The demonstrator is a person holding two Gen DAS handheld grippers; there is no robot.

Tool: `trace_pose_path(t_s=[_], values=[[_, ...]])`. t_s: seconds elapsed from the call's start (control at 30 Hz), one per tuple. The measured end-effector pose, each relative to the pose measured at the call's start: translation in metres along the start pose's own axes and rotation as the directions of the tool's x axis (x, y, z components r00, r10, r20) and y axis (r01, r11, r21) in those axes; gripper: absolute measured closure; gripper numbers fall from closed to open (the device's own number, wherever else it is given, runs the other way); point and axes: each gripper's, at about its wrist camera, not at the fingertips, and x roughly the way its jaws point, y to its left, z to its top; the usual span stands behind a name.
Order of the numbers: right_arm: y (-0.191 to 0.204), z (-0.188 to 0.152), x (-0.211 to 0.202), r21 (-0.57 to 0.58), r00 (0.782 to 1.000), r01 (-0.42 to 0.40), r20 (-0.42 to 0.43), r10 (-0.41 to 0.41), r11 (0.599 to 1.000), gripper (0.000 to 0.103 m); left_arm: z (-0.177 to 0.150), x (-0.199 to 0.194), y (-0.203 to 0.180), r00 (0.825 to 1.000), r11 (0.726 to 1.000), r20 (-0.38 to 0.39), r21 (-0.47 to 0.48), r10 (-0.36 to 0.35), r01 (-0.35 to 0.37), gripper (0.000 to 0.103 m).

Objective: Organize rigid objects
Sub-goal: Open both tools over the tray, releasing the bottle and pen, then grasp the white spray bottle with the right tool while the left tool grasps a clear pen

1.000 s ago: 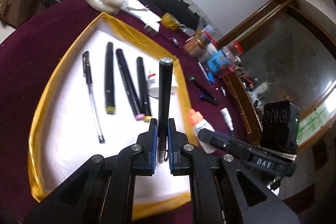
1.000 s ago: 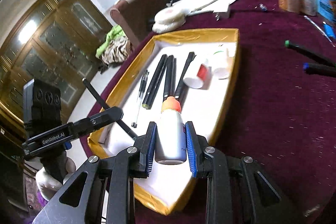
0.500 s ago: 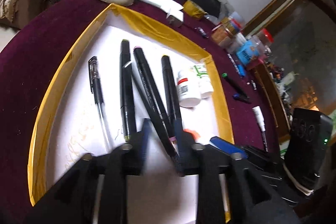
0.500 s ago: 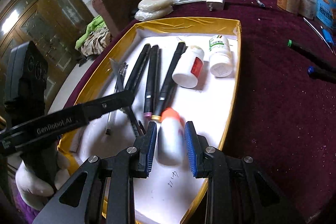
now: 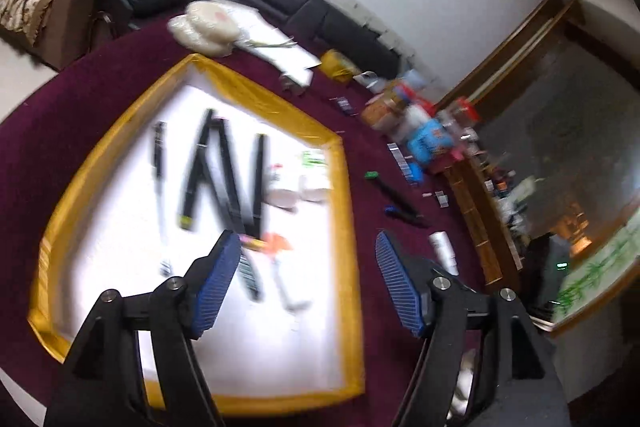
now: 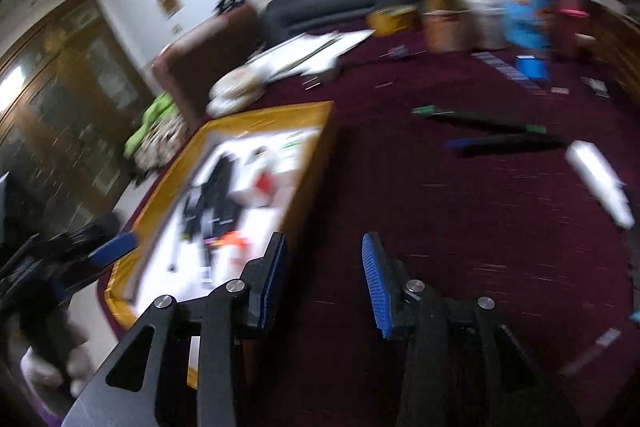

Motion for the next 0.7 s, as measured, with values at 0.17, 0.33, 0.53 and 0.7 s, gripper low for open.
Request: trace_pose_path(t_s=[0.17,0.33,0.53,0.7], values=[[-0.089,-0.008,-0.042,0.155,0.989,0.135,0.042,-0.143,0.979,0.068,-0.032,0.018,-0.056,0.994,0.988,-0.079,0.131,-0.074,0.084,0.027],[-0.156,-0.011,-0.073,0.271,0.97,0.217,0.045,-0.238,0.938,0.067,-0.063,0.05,-0.094,0.973,0.964,-0.215,0.231,-0.082,0.132,0.027],[-0.185,0.0,-0.067,0.258,0.964,0.246,0.031,-0.263,0.934,0.065,-0.08,0.071,-0.108,0.957,0.962,-0.287,0.245,-0.048,0.122,0.027],[-0.188,0.027,-0.036,0.133,0.945,0.324,0.003,-0.327,0.937,0.065,-0.09,0.079,-0.116,0.948,0.961,-0.316,0.253,-0.028,0.112,0.027]])
